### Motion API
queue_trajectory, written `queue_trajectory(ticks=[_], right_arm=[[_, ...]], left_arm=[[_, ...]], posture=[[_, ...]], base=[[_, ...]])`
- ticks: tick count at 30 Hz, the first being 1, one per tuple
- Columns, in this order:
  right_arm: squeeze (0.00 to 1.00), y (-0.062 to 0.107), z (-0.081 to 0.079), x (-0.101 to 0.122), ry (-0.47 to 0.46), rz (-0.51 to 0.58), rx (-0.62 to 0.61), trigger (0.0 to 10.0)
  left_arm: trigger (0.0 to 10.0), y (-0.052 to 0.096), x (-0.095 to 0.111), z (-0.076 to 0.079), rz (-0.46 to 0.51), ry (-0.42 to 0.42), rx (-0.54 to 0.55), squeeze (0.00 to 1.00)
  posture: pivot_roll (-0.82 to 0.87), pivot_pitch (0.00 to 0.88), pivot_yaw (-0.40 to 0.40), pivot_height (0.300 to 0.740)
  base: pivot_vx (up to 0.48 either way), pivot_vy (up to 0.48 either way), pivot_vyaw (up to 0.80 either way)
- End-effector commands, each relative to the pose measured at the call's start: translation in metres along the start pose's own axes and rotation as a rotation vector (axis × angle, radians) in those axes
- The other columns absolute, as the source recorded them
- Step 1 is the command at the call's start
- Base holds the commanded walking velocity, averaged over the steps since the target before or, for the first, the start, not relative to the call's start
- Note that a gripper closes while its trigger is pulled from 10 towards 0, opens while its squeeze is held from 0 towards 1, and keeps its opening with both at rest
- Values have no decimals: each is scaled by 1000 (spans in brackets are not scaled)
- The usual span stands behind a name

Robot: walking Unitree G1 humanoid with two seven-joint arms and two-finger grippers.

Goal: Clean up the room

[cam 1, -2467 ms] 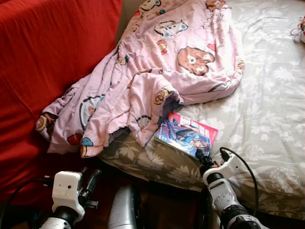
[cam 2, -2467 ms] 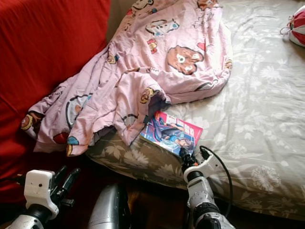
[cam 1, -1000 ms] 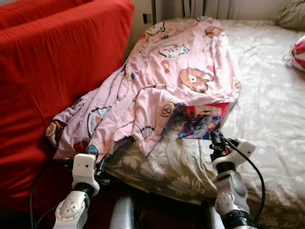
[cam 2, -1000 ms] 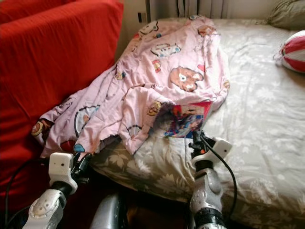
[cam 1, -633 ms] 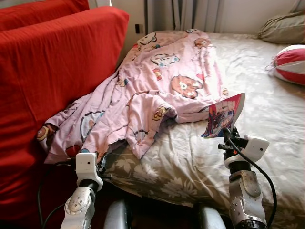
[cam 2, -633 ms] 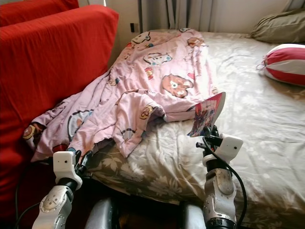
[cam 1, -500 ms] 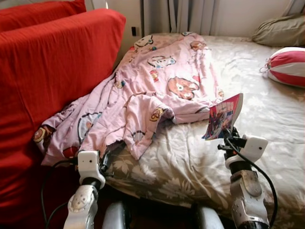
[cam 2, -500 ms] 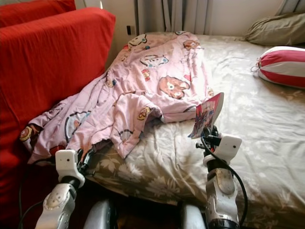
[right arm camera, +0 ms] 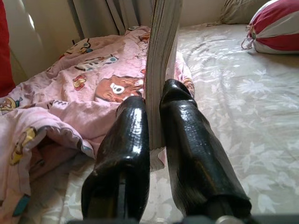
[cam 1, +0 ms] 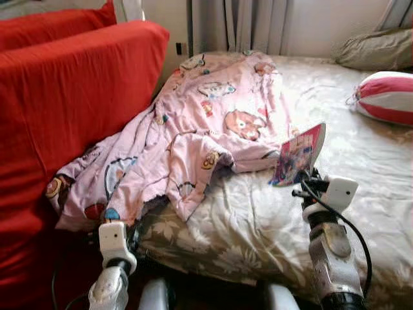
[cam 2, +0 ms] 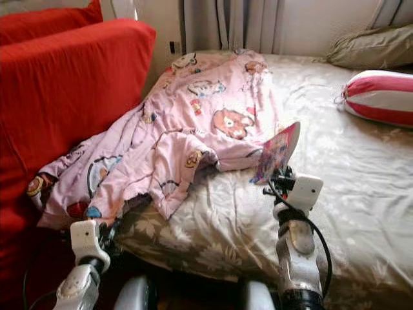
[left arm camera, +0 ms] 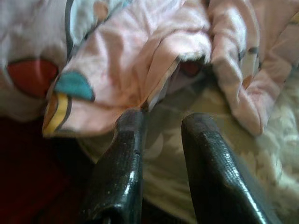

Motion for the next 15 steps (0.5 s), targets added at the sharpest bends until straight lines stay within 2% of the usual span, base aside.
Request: queue_trajectory(ticks=[1,9,12,15], right_arm=[[0,-4,-1,15,3,50,2,10000],[0,-5,-4,12,11,34,17,10000],[0,-5,-7,10,17,27,30,10000],[0,-7,-10,10,15,27,31,10000]], left_arm=[[10000,1,-2,-7,-9,9,17,0],[10000,8,-29,-25,-113,16,77,0],[10000,11,-38,-32,-152,20,103,0],[10000,20,-57,-44,-243,12,149,0]], posture=[[14,0,13,672],[26,0,-1,717],[27,0,-2,717],[31,0,-5,717]], base=[[0,0,0],[0,0,0],[0,0,0],[0,0,0]])
Point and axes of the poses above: a point about 5 cm out from each wrist's last joint towards the gripper, its own y axis pointing back from the gripper into the wrist, its own x axis along the axis of the wrist's last joint, z = x × y, the point moved 6 cm from there along -y, pointing out of the wrist towards the gripper, and after that the axes turned 15 degrees about y, right-handed, at the moved point
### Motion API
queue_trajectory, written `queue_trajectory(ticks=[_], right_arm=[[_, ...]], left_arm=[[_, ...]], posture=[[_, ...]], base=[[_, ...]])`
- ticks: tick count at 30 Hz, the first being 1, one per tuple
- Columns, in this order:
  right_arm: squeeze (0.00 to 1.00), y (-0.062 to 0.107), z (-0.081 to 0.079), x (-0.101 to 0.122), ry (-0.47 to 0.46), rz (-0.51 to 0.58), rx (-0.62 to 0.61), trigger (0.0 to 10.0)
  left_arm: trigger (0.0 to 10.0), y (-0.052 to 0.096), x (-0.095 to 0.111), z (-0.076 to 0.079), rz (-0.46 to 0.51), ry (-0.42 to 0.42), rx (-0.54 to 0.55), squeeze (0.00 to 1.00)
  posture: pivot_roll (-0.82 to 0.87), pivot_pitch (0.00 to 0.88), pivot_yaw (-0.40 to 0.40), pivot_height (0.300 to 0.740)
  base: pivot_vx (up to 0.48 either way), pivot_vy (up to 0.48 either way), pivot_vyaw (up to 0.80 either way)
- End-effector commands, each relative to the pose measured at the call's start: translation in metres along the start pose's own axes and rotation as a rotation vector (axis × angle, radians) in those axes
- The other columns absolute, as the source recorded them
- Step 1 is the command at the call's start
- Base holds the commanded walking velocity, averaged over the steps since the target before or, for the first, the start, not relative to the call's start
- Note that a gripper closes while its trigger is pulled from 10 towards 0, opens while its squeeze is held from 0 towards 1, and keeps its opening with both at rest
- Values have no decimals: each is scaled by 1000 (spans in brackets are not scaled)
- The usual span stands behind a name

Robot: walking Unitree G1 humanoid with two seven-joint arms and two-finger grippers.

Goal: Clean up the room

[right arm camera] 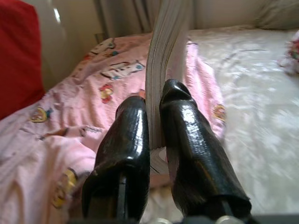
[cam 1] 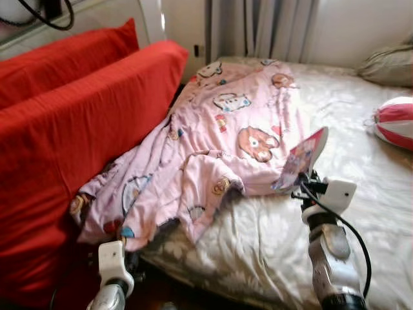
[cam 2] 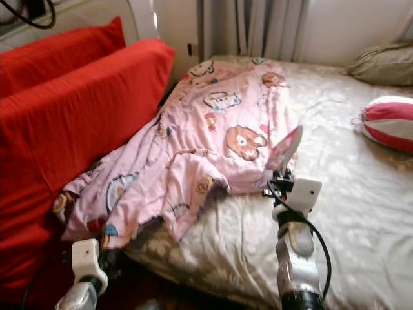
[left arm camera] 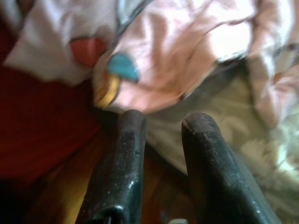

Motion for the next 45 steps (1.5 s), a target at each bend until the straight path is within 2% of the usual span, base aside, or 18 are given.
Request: queue_trajectory(ticks=[1,6,14,32,42,45], right_arm=[[0,-5,-6,10,2,29,15,10000],[0,-6,-4,10,3,27,4,10000],[0,-5,-1,4,-6,0,-11,10000],[0,-5,-5,3,-5,-6,2,10000],[0,-4,-15,-1,-5,-19,51,10000],[0,-2,-22,-9,0,-43,83,10000]], left_arm=[[10000,6,-17,-14,-73,-2,48,0],[10000,12,-33,-24,-136,-1,91,0],[10000,18,-47,-24,-171,3,100,0],[10000,18,-49,-24,-175,4,110,0],[10000,18,-50,-23,-176,2,106,0],[10000,17,-50,-21,-178,-7,99,0]], posture=[[26,0,-2,717],[24,0,2,717],[20,0,4,717],[26,0,1,717],[28,0,3,717],[32,0,7,717]], base=[[0,0,0],[0,0,0],[0,0,-338],[0,0,-744],[0,0,0],[0,0,0]])
Point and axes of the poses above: a point about 5 cm out from each wrist's last joint towards the gripper, its own y axis pointing back from the gripper into the wrist, its own x axis along the axis of the wrist's last joint, z = x × y, the point moved 6 cm from there along -y, pointing out of the wrist towards the gripper, and after that the axes turned 15 degrees about y, right-handed, at the moved point
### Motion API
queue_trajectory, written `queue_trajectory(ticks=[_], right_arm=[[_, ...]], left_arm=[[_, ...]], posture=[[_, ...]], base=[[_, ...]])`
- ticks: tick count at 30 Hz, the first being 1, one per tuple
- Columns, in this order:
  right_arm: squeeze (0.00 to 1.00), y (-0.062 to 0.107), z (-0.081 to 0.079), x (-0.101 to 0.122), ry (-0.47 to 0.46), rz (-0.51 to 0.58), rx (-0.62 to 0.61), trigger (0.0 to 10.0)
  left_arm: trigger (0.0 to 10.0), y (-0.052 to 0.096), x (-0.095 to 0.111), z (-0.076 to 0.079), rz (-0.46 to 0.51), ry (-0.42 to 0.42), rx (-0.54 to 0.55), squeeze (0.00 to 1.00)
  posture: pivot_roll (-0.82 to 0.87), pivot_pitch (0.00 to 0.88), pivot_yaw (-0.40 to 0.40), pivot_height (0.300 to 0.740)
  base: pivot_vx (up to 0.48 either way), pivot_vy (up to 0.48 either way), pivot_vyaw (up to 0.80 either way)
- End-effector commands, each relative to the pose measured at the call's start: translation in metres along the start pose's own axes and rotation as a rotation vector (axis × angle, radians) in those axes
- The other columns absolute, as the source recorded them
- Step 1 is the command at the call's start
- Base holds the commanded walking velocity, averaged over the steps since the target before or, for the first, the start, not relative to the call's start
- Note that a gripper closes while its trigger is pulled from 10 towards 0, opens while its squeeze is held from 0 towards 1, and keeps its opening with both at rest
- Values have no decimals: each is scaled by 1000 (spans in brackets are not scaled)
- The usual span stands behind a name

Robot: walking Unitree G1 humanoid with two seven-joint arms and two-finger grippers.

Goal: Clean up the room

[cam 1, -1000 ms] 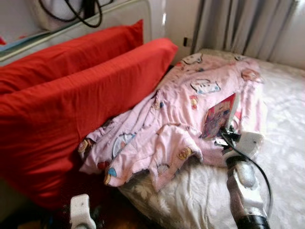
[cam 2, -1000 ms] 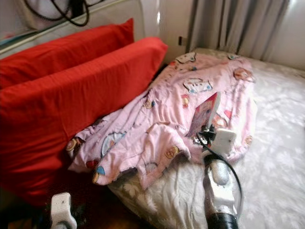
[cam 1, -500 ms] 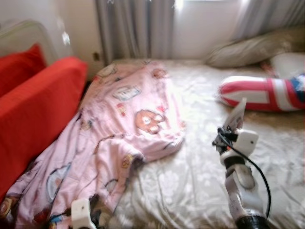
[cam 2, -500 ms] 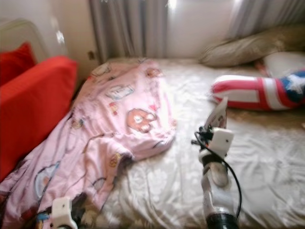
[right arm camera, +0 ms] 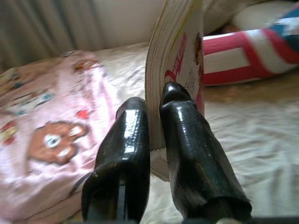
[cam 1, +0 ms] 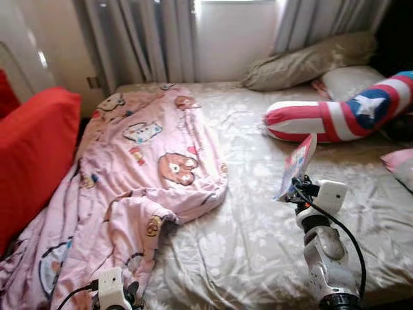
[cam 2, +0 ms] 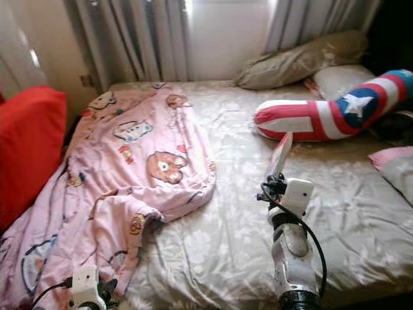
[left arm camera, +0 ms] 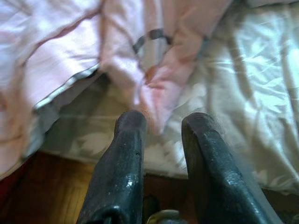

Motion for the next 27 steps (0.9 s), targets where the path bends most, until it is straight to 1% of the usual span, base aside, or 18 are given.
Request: queue_trajectory(ticks=[1,7,12,27], right_arm=[[0,-3,-4,5,7,13,23,10000],[0,-3,-3,3,10,7,25,10000],[0,-3,1,2,7,3,7,10000],[0,-3,0,1,8,4,10,10000]], left_arm=[[10000,0,-2,2,-10,-27,-6,0],[10000,-1,-2,2,-14,-37,-8,0],[10000,0,-3,3,-21,-48,-14,0],[10000,0,-5,3,-28,-54,-15,0]], posture=[[30,0,9,717],[25,0,16,717],[20,0,20,717],[15,0,26,717]], base=[[0,-277,0],[0,-300,0],[0,-313,0],[0,-303,0]])
Point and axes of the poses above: a point about 5 cm out from each wrist's last joint towards the gripper, its own y axis pointing back from the gripper into the wrist, its own x axis along the axis of the wrist's last joint, z = x × y, the point moved 6 cm from there along -y, pointing out of the wrist towards the gripper, and after that the axes turned 15 degrees about y, right-handed, at the moved point
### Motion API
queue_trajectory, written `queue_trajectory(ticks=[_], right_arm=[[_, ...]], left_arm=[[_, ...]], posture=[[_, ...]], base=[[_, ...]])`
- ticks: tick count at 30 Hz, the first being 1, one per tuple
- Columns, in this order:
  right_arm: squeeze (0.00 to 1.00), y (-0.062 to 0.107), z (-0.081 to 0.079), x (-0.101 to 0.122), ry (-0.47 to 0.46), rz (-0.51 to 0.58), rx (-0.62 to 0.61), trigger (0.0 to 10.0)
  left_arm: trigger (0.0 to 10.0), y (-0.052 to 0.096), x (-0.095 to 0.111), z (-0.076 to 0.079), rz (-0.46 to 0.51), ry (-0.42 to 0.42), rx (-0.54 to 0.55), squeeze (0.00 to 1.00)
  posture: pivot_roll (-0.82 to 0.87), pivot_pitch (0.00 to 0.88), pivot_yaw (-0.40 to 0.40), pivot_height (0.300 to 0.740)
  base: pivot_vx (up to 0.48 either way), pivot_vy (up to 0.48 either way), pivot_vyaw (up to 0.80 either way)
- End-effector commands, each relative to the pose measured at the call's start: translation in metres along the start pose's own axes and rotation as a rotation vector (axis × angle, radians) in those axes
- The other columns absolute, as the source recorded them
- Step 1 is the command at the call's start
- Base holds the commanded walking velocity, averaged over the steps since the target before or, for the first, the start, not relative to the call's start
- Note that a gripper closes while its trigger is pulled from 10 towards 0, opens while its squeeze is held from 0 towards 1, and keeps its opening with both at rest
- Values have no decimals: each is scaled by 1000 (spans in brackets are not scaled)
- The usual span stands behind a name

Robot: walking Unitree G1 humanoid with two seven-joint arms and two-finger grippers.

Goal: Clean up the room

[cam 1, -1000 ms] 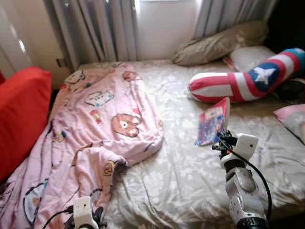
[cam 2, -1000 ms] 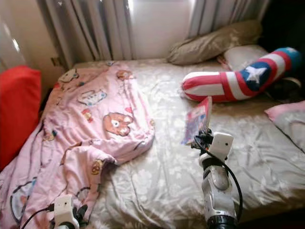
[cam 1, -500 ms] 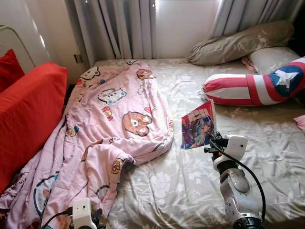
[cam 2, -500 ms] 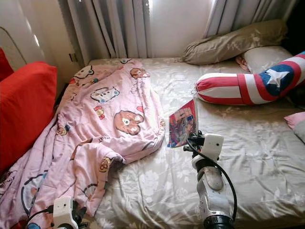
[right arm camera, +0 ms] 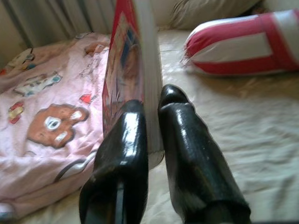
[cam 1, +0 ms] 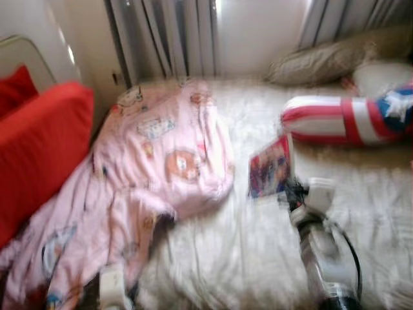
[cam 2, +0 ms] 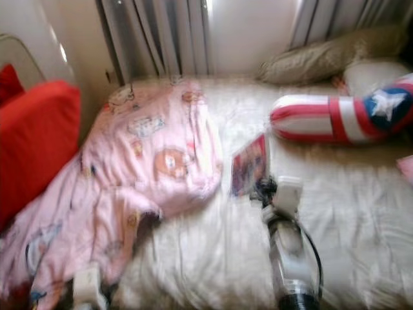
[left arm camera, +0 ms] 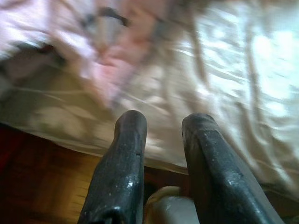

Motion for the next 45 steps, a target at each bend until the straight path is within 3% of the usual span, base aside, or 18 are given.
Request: queue_trajectory(ticks=[1,35,45], right_arm=[[0,-5,-3,19,-10,66,0,10000],[0,-3,-5,18,31,72,11,10000],[0,-3,-9,22,31,93,26,10000]], left_arm=[[10000,2,0,-11,-3,-13,27,0],[10000,2,0,-10,-3,-10,27,0],[10000,1,0,-10,-7,10,31,0]], posture=[[15,0,26,717],[17,0,19,717],[24,0,15,717]], base=[[0,-409,0],[0,-330,0],[0,-66,472]])
Point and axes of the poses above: a point about 5 cm out from each wrist's last joint towards the gripper, its own y axis pointing back from the gripper into the wrist, its own x axis along the axis of the wrist's last joint, z = x × y, the point moved 6 cm from there along -y, pointing out of the wrist towards the gripper, and after that the axes turned 15 degrees about y, right-handed, at the moved point
